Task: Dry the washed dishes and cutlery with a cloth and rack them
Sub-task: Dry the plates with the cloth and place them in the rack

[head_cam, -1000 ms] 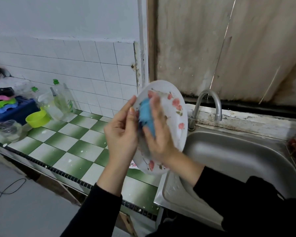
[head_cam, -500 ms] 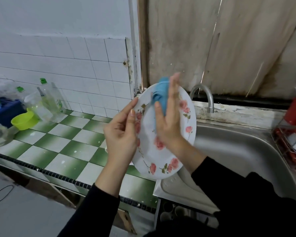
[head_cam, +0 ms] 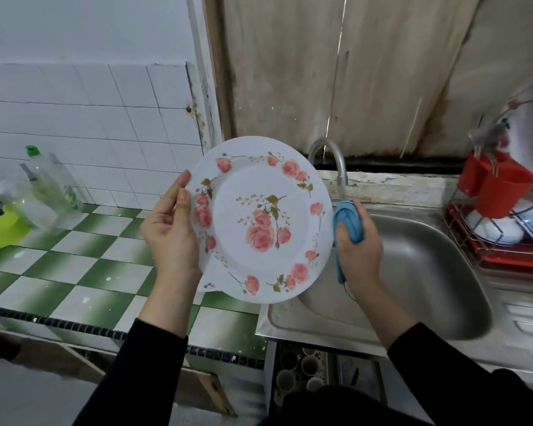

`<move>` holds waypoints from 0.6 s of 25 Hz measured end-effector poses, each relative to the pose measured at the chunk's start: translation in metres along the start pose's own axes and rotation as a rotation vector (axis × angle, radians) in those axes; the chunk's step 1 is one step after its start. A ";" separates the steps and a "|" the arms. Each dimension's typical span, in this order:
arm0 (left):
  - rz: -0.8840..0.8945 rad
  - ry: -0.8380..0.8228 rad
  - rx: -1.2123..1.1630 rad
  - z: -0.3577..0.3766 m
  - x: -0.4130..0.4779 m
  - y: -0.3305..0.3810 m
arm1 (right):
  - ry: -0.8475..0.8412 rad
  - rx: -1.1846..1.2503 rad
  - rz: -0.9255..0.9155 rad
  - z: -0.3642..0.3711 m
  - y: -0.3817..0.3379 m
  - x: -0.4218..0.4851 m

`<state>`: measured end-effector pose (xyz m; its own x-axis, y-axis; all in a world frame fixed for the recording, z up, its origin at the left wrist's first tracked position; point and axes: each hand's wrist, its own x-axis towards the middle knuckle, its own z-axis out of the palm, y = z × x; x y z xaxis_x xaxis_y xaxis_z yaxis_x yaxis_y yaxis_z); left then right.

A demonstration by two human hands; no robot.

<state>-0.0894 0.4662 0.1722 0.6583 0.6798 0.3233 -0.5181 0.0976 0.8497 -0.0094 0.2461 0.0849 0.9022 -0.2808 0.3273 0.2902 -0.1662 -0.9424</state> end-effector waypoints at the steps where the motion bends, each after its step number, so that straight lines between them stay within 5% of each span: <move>1: -0.013 0.001 -0.019 0.007 -0.003 -0.002 | 0.037 0.061 0.086 -0.013 -0.004 0.007; 7: -0.117 0.032 -0.103 0.066 -0.040 -0.021 | -0.009 0.255 0.208 -0.107 -0.014 0.023; 12: -0.240 -0.020 -0.198 0.139 -0.096 -0.049 | -0.200 0.299 0.014 -0.188 -0.029 0.024; 15: -0.316 -0.073 -0.183 0.181 -0.136 -0.067 | -0.137 0.147 -0.055 -0.242 -0.027 0.031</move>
<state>-0.0452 0.2357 0.1471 0.8354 0.5421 0.0913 -0.3675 0.4272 0.8261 -0.0663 0.0131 0.1372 0.9156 -0.1424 0.3759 0.3748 -0.0356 -0.9264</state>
